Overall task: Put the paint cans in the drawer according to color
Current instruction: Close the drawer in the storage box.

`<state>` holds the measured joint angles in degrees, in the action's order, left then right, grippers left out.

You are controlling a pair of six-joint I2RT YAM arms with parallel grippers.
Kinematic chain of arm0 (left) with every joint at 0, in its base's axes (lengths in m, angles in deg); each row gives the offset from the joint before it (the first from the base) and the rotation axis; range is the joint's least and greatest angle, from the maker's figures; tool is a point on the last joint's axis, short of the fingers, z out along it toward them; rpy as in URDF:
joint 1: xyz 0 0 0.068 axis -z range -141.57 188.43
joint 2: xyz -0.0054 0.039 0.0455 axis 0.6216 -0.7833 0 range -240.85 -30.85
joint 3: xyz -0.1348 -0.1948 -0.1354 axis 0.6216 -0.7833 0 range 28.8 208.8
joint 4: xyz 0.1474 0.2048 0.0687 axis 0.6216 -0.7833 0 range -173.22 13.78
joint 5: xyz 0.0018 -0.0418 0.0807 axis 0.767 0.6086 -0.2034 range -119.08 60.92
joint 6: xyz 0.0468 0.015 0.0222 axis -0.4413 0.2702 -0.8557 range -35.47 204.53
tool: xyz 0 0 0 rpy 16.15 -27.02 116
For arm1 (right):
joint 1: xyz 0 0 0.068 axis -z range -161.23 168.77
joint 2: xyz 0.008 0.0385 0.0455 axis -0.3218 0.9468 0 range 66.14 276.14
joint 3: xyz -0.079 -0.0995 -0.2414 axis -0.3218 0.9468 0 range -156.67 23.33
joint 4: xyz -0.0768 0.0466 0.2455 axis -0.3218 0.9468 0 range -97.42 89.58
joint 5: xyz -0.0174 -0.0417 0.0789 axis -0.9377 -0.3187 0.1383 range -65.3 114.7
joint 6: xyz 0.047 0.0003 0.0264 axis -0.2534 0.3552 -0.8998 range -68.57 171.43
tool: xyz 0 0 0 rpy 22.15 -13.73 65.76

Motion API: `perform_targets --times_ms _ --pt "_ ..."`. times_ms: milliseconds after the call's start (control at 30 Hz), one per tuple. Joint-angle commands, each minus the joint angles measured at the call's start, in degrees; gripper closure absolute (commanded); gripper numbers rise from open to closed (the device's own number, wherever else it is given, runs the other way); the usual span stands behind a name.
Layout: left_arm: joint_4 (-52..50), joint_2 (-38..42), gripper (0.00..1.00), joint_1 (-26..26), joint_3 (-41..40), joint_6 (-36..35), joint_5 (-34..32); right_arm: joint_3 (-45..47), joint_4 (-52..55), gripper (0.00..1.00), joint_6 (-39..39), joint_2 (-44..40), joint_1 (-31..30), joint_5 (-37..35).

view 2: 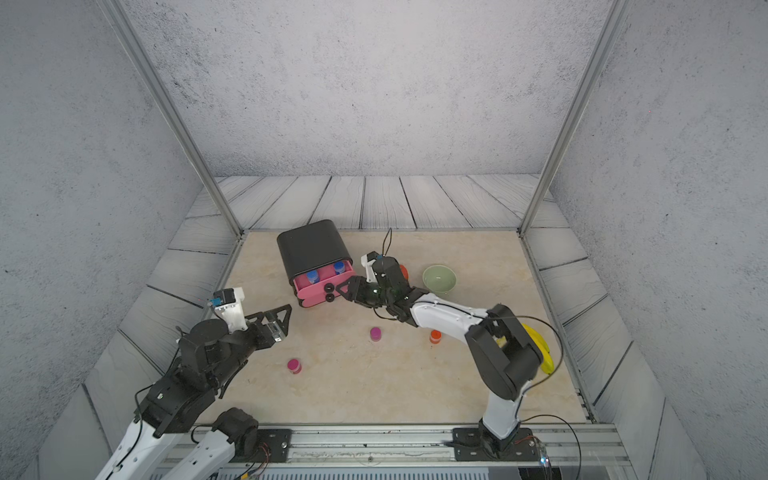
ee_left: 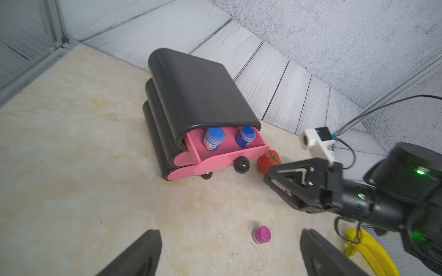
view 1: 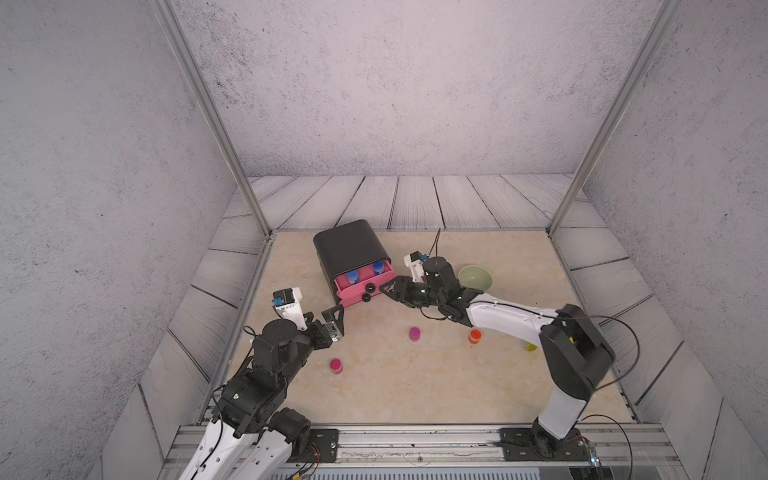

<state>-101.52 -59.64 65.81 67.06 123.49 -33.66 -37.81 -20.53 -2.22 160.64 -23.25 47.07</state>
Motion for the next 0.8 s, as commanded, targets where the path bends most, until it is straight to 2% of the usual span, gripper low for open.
perform_targets --times_ms 0,67,167,200,267,367,567,767 --pt "7.33 -2.51 0.03 -0.40 -3.29 7.67 3.40 8.93 1.36 0.45 7.81 -11.74 0.22 -7.30" --pt "9.38 -4.02 0.04 -0.40 -4.39 9.69 3.04 12.01 -2.19 0.44 6.30 -12.35 1.30 -7.56" --pt "10.01 -6.12 0.04 -0.48 -3.99 10.16 1.27 8.59 -5.57 0.47 4.87 -6.60 1.84 1.34" --pt "9.65 -6.47 0.04 -0.46 -3.64 9.92 0.74 6.66 -6.62 0.51 3.38 -3.73 1.77 5.25" --pt "7.76 -6.79 0.05 -0.48 -3.09 10.15 -0.92 3.62 -7.82 0.68 0.16 1.16 1.51 8.81" --pt "5.06 -6.04 0.05 -0.48 -3.36 11.00 -1.91 1.20 -7.25 0.85 -1.27 5.34 1.34 8.07" --pt "3.11 -2.84 0.05 -0.48 -4.69 9.73 -5.53 -8.43 -2.63 0.91 -1.66 13.24 1.30 6.14" --pt "1.96 -5.12 0.05 -0.66 -0.87 4.36 -7.11 -18.94 0.93 0.91 -4.14 20.36 1.32 3.96"
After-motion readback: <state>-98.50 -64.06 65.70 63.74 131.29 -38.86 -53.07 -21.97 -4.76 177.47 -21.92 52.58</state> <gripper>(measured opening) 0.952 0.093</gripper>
